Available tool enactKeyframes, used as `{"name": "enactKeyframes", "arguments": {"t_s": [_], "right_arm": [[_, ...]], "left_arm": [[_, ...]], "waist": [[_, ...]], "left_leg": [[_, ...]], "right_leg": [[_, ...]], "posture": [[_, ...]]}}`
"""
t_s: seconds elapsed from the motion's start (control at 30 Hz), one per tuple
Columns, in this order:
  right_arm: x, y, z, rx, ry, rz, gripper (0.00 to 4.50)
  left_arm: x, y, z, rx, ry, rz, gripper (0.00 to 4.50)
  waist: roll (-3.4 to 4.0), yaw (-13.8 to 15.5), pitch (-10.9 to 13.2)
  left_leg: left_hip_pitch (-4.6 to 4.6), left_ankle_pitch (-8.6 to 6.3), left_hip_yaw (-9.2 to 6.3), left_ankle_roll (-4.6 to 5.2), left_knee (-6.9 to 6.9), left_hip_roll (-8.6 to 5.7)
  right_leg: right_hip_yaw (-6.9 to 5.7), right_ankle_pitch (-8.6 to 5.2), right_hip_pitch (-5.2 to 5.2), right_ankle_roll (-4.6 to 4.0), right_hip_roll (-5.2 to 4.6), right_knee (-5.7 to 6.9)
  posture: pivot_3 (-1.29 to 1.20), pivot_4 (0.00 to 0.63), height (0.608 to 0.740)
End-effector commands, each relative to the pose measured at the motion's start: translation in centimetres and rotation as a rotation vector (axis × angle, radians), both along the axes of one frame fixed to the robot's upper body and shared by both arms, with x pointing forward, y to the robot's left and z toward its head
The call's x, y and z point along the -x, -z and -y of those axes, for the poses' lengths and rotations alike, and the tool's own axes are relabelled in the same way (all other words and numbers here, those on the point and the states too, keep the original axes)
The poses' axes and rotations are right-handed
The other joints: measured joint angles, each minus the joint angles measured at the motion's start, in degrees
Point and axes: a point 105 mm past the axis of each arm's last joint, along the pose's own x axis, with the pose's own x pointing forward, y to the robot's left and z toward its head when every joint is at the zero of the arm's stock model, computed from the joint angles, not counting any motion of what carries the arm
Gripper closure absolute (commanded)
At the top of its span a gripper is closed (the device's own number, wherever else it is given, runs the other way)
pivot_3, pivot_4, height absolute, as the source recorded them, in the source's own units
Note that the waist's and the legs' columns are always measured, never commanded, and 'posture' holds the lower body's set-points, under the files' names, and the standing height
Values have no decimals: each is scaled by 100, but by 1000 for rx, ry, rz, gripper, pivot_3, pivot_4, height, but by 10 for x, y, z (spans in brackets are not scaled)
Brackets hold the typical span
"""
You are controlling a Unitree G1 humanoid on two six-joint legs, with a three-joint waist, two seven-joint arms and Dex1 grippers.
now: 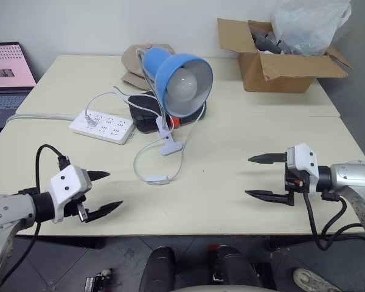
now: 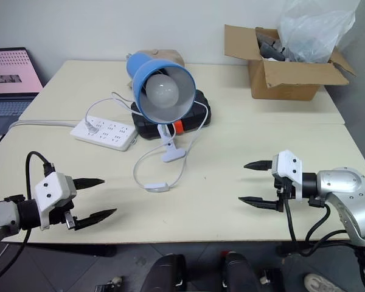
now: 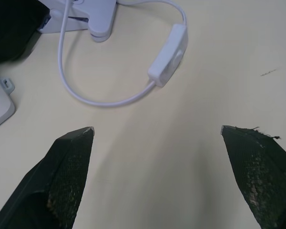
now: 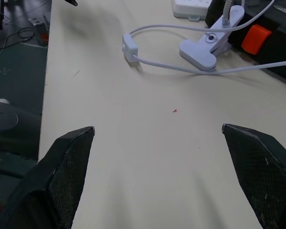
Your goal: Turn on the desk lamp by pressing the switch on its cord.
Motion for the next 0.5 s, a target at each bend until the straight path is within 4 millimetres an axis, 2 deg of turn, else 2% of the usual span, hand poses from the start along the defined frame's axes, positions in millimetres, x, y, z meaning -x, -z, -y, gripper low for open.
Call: {"name": "enactKeyframes", "arguments": {"t_s": [0.03, 0.3, 0.4, 0.5], "right_arm": [[-1, -8, -4, -4, -27, 38, 0], [-6, -10, -9, -15, -22, 60, 0], [-7, -11, -12, -25, -18, 63, 0], [-6, -12, -14, -27, -22, 64, 0]], "left_arm": [[0, -14, 4, 15, 14, 72, 56], [-1, -16, 10, 17, 45, 104, 56], [-5, -18, 6, 2, 62, 134, 56], [-7, -15, 2, 43, 60, 83, 56]], "waist": [[0, 1, 0], [-1, 2, 0], [0, 3, 0], [0, 3, 0]], "left_leg": [[0, 0, 0, 0, 0, 0], [0, 0, 1, 0, -1, 0], [0, 0, 0, 0, 0, 1], [0, 0, 0, 0, 0, 0]], "right_leg": [[0, 0, 0, 0, 0, 0], [0, 1, 1, 2, 0, 0], [-1, 1, 0, 2, 1, 3], [-2, 1, 0, 1, 1, 3]], "posture": [[0, 150, 740], [0, 150, 740], [0, 150, 740], [0, 150, 740]]}}
